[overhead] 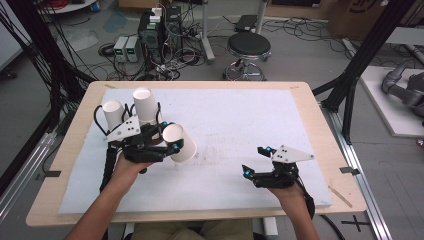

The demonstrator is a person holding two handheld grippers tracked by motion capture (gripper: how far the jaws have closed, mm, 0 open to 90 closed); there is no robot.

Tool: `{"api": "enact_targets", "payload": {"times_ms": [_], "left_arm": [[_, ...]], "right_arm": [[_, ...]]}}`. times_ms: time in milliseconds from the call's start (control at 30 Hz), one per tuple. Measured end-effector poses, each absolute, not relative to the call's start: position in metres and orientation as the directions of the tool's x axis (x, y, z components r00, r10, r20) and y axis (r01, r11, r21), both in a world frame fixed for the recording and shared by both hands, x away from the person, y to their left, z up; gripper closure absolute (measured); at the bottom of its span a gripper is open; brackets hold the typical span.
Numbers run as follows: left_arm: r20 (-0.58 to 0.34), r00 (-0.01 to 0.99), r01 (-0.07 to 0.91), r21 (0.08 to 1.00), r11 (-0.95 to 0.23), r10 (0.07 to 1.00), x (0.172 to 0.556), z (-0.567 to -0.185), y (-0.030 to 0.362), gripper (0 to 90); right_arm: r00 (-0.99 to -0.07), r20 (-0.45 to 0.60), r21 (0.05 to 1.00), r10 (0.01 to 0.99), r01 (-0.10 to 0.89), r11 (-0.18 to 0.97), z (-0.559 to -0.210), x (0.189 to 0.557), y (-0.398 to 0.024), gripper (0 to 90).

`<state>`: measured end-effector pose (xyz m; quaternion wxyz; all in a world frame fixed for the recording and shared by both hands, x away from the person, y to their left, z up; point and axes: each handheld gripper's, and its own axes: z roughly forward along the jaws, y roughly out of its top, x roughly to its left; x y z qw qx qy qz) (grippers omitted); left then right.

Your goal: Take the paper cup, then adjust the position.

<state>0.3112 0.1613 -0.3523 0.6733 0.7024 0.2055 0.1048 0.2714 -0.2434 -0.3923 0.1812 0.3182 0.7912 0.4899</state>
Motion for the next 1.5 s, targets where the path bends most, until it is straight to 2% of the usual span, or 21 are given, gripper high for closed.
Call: {"api": "enact_targets", "payload": {"times_ms": [500,933,1067,1500], "left_arm": [[-0.129,0.915,0.164,0.984,-0.061,0.383,0.302,-0.366,0.151,33.4],[-0.108,0.933,0.144,0.986,-0.081,0.345,0.294,-0.363,0.142,33.5],[-0.097,0.943,0.13,0.988,-0.084,0.318,0.291,-0.36,0.138,33.5],[-0.099,0.963,0.137,0.98,-0.142,0.25,0.282,-0.364,0.119,33.5]], "right_arm": [[-0.798,0.037,0.899,0.602,0.29,0.329,-0.39,0.268,-0.225,18.0],[-0.897,0.048,0.907,0.439,0.223,0.357,-0.388,0.268,-0.189,18.0],[-0.94,0.03,0.905,0.34,0.17,0.391,-0.383,0.273,-0.164,18.0],[-0.961,0.047,0.915,0.273,0.151,0.373,-0.386,0.277,-0.147,18.0]]}}
